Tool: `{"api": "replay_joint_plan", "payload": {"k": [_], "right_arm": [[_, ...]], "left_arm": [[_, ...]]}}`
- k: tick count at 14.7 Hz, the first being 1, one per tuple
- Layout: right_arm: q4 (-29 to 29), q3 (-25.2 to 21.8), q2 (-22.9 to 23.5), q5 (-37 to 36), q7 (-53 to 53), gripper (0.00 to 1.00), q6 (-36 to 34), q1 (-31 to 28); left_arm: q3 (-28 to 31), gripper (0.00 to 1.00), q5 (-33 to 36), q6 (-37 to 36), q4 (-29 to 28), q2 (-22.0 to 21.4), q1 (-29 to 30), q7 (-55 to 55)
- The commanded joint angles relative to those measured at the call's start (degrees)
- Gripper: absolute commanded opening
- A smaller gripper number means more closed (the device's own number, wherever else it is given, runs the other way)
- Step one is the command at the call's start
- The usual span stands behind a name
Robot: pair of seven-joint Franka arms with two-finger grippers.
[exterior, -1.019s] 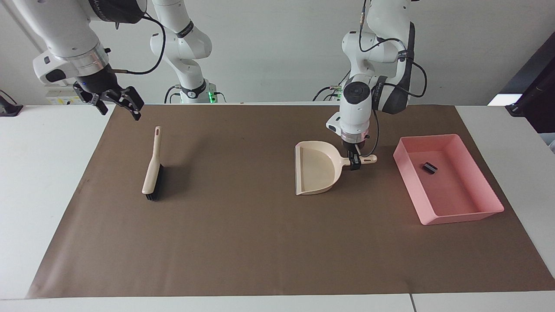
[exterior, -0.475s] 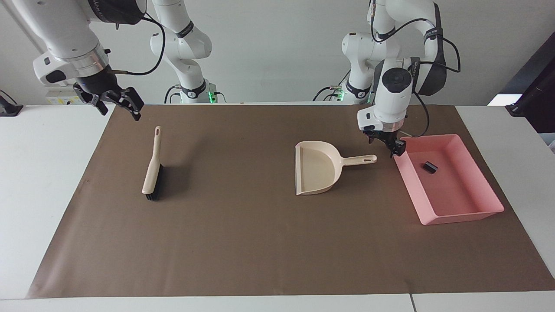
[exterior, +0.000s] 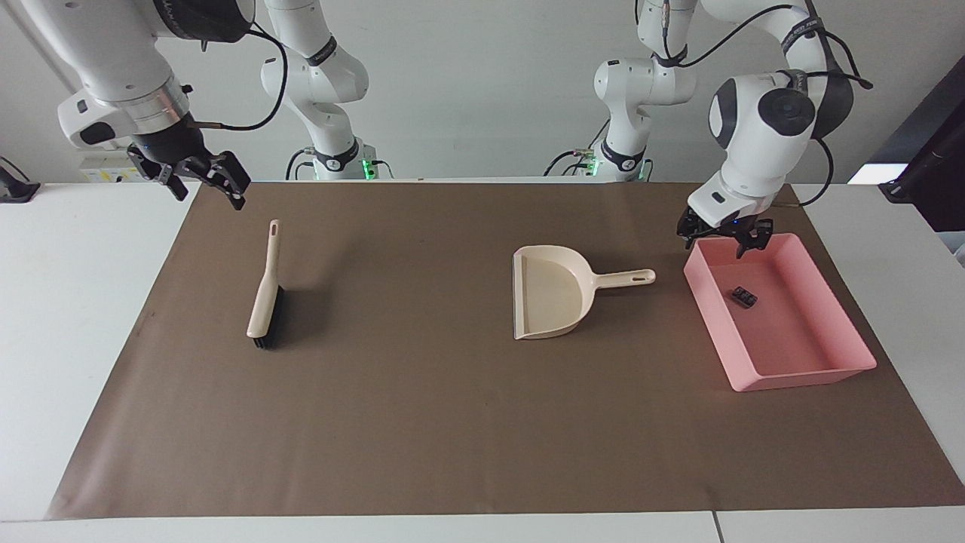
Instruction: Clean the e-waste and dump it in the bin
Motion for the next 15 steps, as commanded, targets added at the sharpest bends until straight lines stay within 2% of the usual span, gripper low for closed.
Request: {"api": "replay_joint_plan", "payload": {"k": [1,5,7,10,15], "right_arm": [[-1.24,-0.05,-1.11,-0.5,-2.23,1.0,-0.03,0.09],[-1.15,-0.58,-1.11,-0.59,-2.23,1.0,0.23,1.75],[-1.07,-4.25,-1.02,-0.68,-2.05,1.0,-0.03,5.0],[-1.15,-4.27,-1.11,-0.42,-2.14,1.0,-0.03,4.74],[-1.24,-3.75,-1.11,-0.15,-2.14,1.0,-0.03,3.17]], "left_arm": [[-0.39,0.98,-2.18,-6.47,8.91,0.84,2.27,-0.84],[-0.39,0.98,-7.1,-14.47,20.87,5.4,3.95,-1.28],[-0.3,0.98,-7.1,-17.64,24.3,6.11,3.95,-1.55],[-0.3,0.98,-6.93,-19.22,22.48,2.97,4.21,-7.41],[-0.3,0.98,-6.93,-19.41,15.46,-2.67,5.26,-7.52]]}}
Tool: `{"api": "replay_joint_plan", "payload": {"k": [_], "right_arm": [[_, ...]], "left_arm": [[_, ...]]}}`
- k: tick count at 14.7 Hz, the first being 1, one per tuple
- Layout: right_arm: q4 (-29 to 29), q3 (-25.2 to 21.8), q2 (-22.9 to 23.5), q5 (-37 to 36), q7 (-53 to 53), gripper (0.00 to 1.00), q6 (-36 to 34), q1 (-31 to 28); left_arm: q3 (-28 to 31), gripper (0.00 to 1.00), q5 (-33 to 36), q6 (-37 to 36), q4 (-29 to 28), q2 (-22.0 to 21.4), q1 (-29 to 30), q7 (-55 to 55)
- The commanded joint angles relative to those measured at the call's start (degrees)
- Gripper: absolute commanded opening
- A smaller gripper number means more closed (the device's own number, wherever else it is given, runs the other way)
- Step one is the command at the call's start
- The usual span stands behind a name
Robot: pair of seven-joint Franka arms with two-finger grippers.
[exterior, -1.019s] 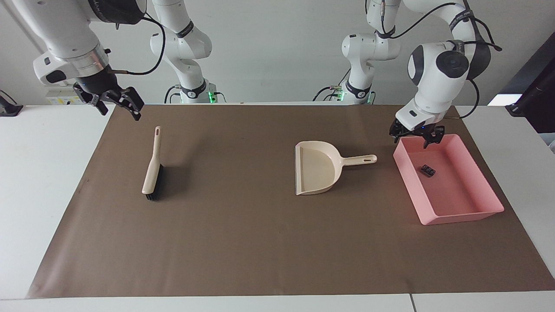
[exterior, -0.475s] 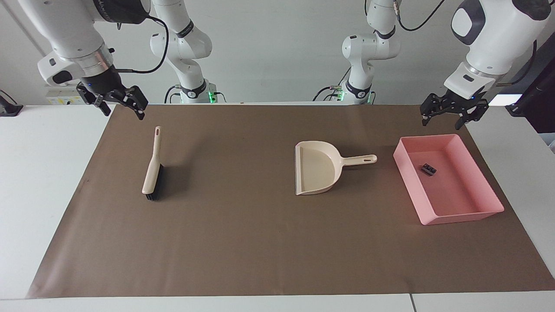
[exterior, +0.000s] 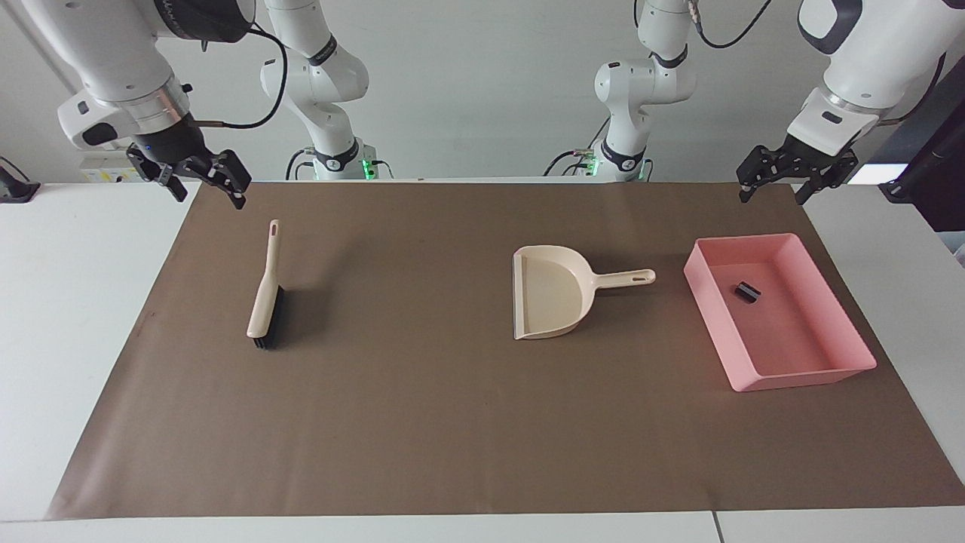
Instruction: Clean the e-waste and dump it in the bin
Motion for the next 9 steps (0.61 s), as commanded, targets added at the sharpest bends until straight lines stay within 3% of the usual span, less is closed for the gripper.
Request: {"api": "replay_joint_plan", "payload": {"k": [1,4,9], "right_arm": [[-1.31,1.39,-1.19,-0.04,-0.94,1.0,-0.12,-1.78],[-1.31,1.84,-1.19,-0.04,-0.5,1.0,-0.2,-1.09],[-1.31,1.75,-1.19,-0.04,-0.67,1.0,-1.08,-1.0]], "left_arm": [[-0.36,0.98,-0.99,0.43,-4.75,-3.88,1.94,-0.45],[-0.36,0.98,-1.17,-0.35,-1.16,-1.95,2.21,-0.19],[-0.36,0.98,-1.26,-0.18,-1.5,-2.03,2.21,-0.19]]}}
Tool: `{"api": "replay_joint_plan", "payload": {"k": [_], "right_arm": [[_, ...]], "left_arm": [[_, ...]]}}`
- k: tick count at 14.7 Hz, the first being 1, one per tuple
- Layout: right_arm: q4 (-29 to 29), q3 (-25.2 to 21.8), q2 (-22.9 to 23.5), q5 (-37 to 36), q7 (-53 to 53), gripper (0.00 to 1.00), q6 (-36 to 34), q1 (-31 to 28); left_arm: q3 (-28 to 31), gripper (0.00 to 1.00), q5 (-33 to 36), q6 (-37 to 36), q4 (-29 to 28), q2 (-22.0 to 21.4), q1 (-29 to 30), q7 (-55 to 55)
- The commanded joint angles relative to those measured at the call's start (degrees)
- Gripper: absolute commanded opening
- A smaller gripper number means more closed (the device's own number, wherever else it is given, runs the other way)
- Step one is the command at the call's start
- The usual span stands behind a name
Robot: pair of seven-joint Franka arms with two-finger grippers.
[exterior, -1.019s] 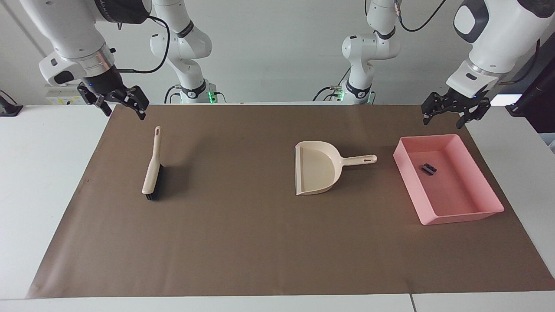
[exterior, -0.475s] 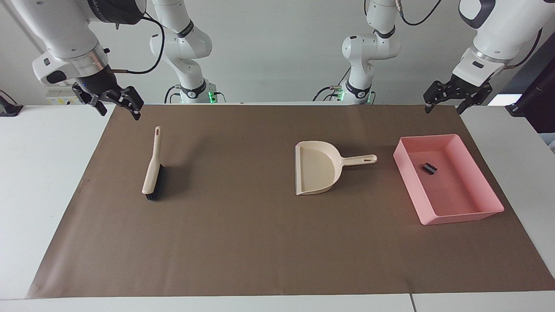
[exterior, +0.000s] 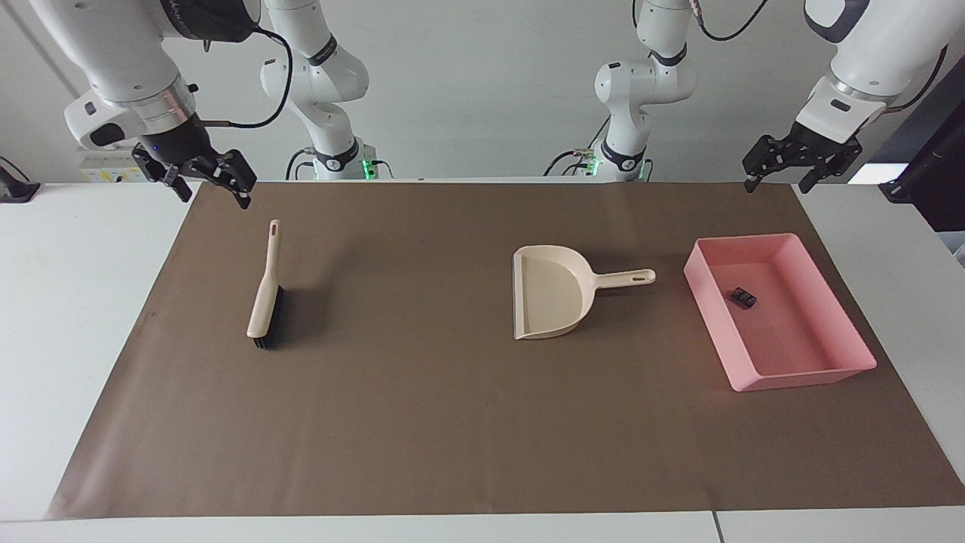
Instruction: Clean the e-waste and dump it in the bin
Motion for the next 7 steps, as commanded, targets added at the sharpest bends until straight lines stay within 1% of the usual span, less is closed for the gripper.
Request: {"api": "replay_joint_plan", "payload": {"k": [1,7], "right_arm": [[-1.27,0.4,-1.19,-0.06,-0.67,1.0,-0.99,-0.5],[-1.18,0.4,-1.28,-0.06,-0.85,1.0,-1.08,-0.68]], "left_arm": [[-0.37,0.98,-0.94,-0.2,0.18,-0.08,0.71,-0.13],[-0.28,0.99,-0.77,-0.37,-0.52,-0.52,0.71,-0.3]]}}
